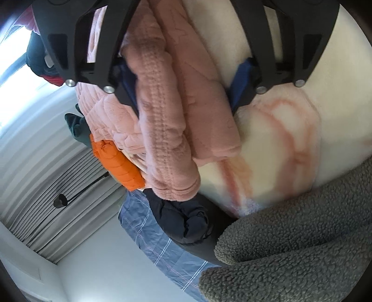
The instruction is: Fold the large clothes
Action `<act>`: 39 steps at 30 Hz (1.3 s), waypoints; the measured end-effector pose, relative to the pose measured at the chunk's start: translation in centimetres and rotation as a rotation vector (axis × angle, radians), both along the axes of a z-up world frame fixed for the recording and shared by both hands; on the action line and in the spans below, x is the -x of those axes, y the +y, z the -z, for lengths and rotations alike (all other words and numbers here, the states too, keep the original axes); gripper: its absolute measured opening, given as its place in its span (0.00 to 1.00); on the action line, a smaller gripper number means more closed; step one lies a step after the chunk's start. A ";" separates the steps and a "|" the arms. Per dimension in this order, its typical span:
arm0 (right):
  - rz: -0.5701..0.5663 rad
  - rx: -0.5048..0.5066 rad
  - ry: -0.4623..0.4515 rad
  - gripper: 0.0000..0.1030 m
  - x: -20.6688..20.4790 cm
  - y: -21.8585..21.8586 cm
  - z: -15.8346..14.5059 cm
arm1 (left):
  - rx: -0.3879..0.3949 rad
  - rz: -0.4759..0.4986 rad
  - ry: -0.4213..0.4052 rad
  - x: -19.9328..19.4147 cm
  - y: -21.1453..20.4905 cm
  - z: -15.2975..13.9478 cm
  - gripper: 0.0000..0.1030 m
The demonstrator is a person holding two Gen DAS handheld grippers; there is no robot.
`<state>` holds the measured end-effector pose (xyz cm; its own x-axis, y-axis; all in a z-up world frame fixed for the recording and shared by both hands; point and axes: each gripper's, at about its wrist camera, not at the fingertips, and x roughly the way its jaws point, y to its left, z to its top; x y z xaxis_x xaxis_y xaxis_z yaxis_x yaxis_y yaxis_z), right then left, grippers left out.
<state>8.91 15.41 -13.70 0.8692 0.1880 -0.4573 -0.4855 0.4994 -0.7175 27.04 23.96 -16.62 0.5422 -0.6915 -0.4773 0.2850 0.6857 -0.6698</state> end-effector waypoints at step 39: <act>0.118 -0.960 0.224 0.27 -1.4 -20.1 -14.8 | -0.321 0.008 -0.209 1.1 -14.3 -18.4 0.37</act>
<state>10.33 -4.66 1.12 0.8185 0.4822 -0.3123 -0.4698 0.8747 0.1193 25.93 9.70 1.74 0.6460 -0.5291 -0.5502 0.3984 0.8485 -0.3482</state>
